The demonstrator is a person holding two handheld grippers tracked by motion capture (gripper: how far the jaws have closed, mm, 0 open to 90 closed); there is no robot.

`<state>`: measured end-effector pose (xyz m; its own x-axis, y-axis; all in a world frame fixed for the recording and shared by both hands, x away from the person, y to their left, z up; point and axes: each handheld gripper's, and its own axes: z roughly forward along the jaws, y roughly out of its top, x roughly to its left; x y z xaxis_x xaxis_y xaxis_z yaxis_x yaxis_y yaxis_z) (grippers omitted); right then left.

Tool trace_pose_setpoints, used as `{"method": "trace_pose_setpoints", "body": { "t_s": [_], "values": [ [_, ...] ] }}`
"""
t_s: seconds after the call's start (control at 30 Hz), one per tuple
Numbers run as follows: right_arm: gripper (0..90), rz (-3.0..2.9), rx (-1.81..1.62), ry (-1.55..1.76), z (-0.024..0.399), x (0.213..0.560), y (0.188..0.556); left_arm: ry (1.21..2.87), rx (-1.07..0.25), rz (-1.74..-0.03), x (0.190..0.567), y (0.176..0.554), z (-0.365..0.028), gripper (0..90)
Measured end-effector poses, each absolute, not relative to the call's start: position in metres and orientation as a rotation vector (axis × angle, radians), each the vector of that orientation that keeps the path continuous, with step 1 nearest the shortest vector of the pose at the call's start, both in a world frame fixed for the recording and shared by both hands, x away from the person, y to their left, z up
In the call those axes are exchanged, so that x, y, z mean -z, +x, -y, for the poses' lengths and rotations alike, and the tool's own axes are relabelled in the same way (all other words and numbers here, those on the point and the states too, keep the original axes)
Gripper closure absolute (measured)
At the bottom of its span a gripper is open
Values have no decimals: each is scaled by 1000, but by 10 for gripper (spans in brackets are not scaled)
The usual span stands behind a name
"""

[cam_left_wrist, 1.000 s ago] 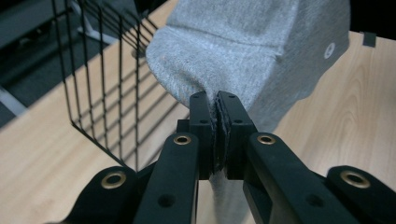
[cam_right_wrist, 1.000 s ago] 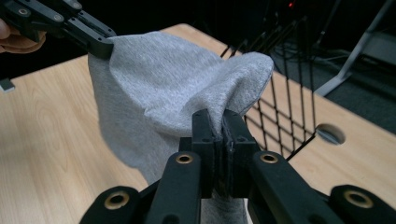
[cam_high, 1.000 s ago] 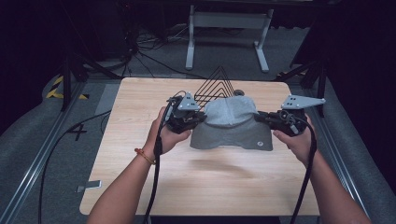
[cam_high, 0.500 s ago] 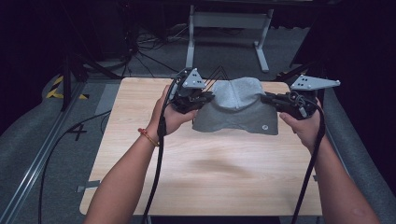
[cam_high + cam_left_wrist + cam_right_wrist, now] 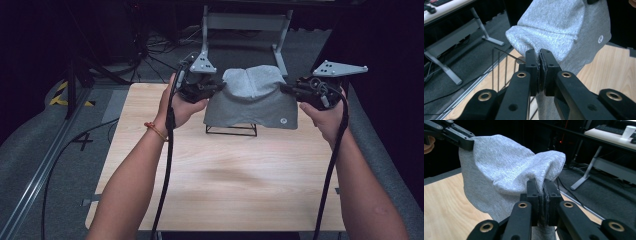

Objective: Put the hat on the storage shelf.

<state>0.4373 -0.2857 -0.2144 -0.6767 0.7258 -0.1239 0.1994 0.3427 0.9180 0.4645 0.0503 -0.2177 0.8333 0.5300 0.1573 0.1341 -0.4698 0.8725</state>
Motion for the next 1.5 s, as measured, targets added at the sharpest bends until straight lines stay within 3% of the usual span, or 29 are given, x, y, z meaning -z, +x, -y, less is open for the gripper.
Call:
{"method": "trace_pose_setpoints", "body": {
  "t_s": [0.53,1.5],
  "values": [
    [853,-2054,-1259,822,268,193,475,2044,-599,-563,201,505,-49,856],
    [853,-2001,-1280,901,251,200,534,1989,-668,-694,209,560,-57,857]
  ]
}}
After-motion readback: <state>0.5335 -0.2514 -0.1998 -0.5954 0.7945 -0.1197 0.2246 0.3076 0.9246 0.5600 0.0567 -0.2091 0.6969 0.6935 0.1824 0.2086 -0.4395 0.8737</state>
